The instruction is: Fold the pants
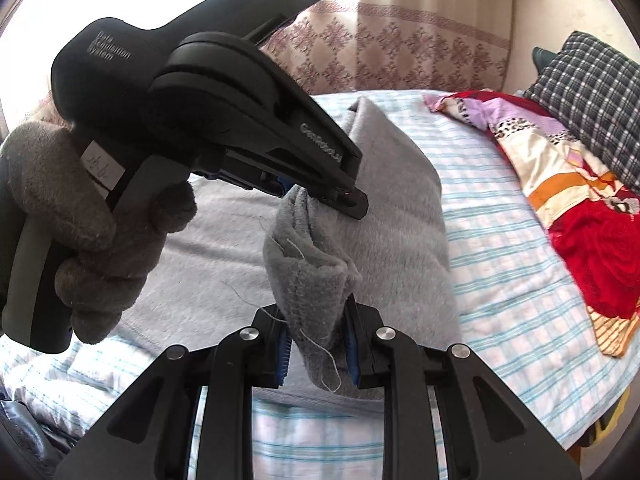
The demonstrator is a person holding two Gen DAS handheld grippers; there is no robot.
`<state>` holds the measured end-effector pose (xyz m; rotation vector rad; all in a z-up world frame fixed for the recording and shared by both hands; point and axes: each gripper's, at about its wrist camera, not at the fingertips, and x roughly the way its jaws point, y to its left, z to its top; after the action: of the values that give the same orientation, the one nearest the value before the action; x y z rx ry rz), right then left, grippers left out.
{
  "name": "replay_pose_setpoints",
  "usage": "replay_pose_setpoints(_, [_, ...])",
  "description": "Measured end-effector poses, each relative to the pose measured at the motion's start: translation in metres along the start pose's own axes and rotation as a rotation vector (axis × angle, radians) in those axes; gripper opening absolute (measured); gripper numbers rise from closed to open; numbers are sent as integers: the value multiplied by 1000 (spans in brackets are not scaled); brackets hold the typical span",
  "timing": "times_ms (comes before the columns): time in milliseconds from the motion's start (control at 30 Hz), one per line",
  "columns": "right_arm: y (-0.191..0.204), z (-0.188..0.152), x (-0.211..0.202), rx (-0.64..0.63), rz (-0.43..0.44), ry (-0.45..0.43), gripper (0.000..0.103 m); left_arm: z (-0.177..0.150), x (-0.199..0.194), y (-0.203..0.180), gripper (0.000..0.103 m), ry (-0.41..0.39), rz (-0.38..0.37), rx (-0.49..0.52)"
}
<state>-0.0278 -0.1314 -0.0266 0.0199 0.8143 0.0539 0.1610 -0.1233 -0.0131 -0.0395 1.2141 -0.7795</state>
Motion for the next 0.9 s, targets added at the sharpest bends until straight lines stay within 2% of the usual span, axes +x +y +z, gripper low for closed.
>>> replay_pose_setpoints(200, [16, -13, 20, 1, 71, 90, 22, -25, 14, 27, 19, -4, 72, 3])
replay_pose_setpoints(333, [21, -21, 31, 26, 139, 159, 24, -40, 24, 52, 19, 3, 81, -38])
replay_pose_setpoints(400, [20, -22, 28, 39, 166, 159, 30, -43, 25, 61, 19, -9, 74, -43])
replay_pose_setpoints(467, [17, -23, 18, 48, 177, 140, 47, -44, 24, 65, 19, -19, 84, -27])
replay_pose_setpoints(600, [-2, -25, -2, 93, 146, 93, 48, -46, 24, 69, 20, -22, 90, 0])
replay_pose_setpoints(733, [-32, -30, -15, 198, 59, 70, 48, -48, 22, 69, 20, -29, 85, 14])
replay_pose_setpoints(833, [-59, -30, -11, 268, -9, 79, 48, -52, 21, 68, 20, -31, 91, 16])
replay_pose_setpoints(900, [-69, -29, -5, 294, -7, 81, 46, -57, 18, 66, 20, -32, 106, 22])
